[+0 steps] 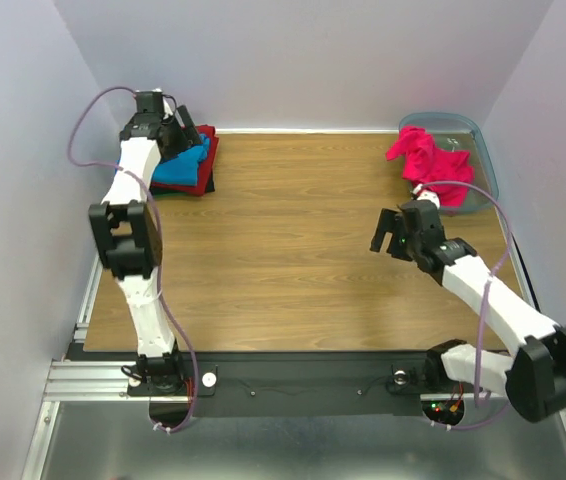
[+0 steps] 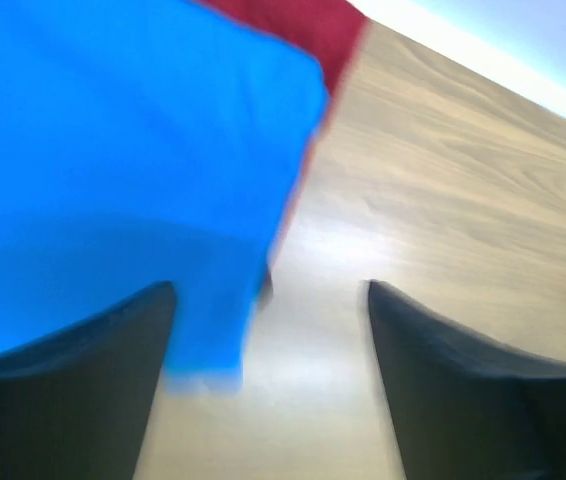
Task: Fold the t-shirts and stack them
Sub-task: Neatly place the folded tshirt to the corner
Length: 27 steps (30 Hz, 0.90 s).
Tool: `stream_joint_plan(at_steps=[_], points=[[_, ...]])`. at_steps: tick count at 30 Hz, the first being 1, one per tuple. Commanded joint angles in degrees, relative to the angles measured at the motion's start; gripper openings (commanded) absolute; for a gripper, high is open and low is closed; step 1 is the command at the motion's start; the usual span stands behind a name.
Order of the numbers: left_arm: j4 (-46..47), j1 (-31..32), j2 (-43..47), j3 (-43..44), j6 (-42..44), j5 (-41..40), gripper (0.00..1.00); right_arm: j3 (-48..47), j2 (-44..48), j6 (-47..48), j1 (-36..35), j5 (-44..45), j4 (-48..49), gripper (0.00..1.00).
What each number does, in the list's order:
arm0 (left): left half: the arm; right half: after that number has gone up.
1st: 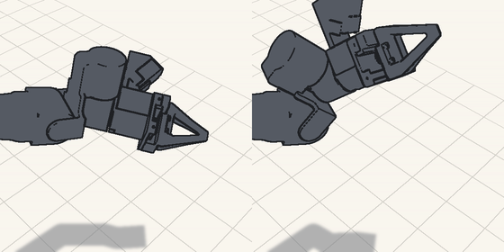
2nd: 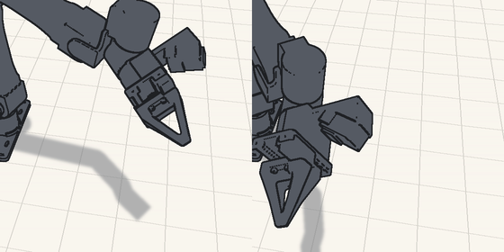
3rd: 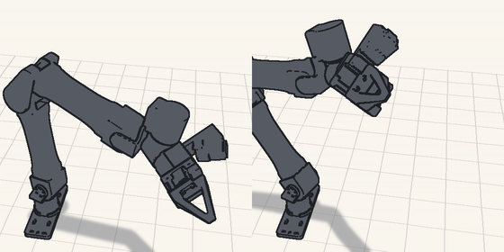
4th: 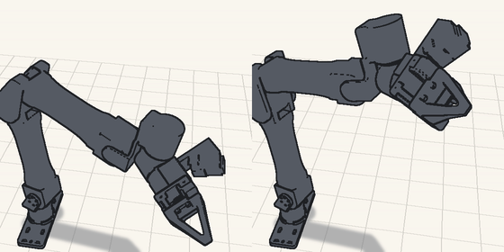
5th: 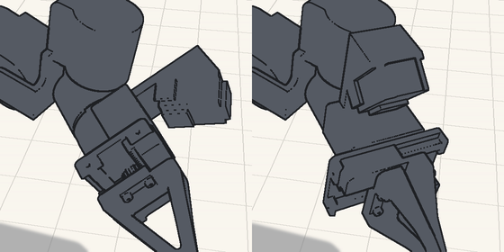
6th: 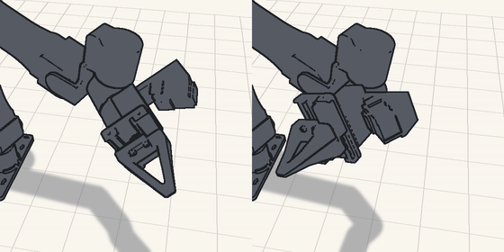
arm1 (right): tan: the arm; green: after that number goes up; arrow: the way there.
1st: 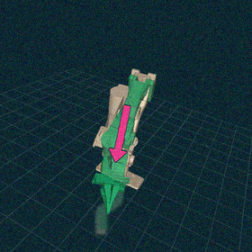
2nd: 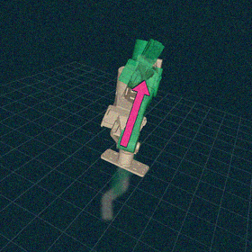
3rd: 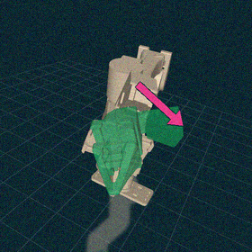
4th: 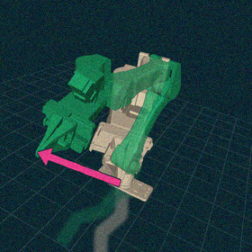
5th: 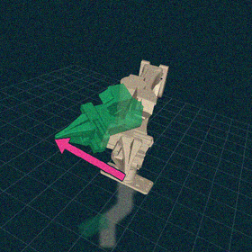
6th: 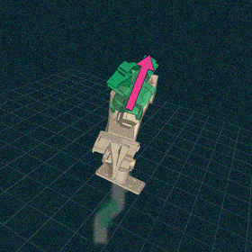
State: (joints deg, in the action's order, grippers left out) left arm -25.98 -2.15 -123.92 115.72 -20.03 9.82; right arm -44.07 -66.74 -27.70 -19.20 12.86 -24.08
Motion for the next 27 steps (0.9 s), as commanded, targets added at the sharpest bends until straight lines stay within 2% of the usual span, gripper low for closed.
stream_joint_plan(at_steps=[1, 2, 3, 4, 6, 7, 8, 11, 12, 14, 17, 22, 27], points=[[1.5, 2.1, 24.6, -12.0, -2.5, -1.5, 0.96, -1.8, 7.3, -0.3, 0.0, 0.1, -1.8, 1.00], [2.2, 2.1, 27.9, -20.6, -3.4, -2.3, 0.99, -1.3, 8.5, -0.9, 0.0, 0.6, -2.4, 1.00], [3.5, 4.6, 31.3, -25.7, -4.7, -6.1, 0.98, -0.9, 9.7, -1.0, 0.0, 1.2, -2.6, 1.00], [6.3, 7.5, 38.0, -35.1, -7.5, -8.3, 0.99, -0.7, 11.5, -1.6, 0.0, 1.5, -3.0, 1.00], [9.0, 12.1, 47.0, -44.0, -9.4, -13.6, 0.99, 0.0, 13.4, -2.4, 0.0, 2.5, -4.0, 1.00], [10.8, 17.2, 49.6, -47.9, -11.2, -15.1, 0.99, 0.5, 14.2, -2.7, 0.0, 2.6, -4.3, 1.00], [11.9, 19.7, 52.2, -54.8, -14.0, -16.2, 0.99, 0.8, 15.8, -3.2, 0.0, 3.0, -4.4, 1.00], [15.4, 26.0, 61.7, -66.5, -17.5, -17.8, 0.99, 2.9, 18.0, -4.7, 0.0, 3.1, -4.4, 1.00], [15.4, 28.7, 63.7, -68.6, -20.1, -19.5, 0.99, 3.6, 19.4, -5.4, 0.0, 3.2, -4.5, 1.00], [15.0, 29.8, 68.9, -72.5, -20.6, -20.6, 0.98, 5.1, 20.9, -6.2, 0.0, 3.4, -4.4, 1.00], [10.8, 30.0, 74.3, -73.3, -21.2, -23.4, 0.98, 6.6, 23.8, -7.7, 0.0, 3.4, -4.4, 1.00], [8.8, 30.0, 82.2, -73.5, -21.3, -26.6, 0.99, 7.9, 26.7, -8.8, 0.0, 5.1, -4.4, 1.00], [7.9, 30.0, 84.8, -73.4, -21.1, -28.3, 0.98, 7.5, 26.7, -9.1, 0.0, 4.5, -4.4, 1.00]])
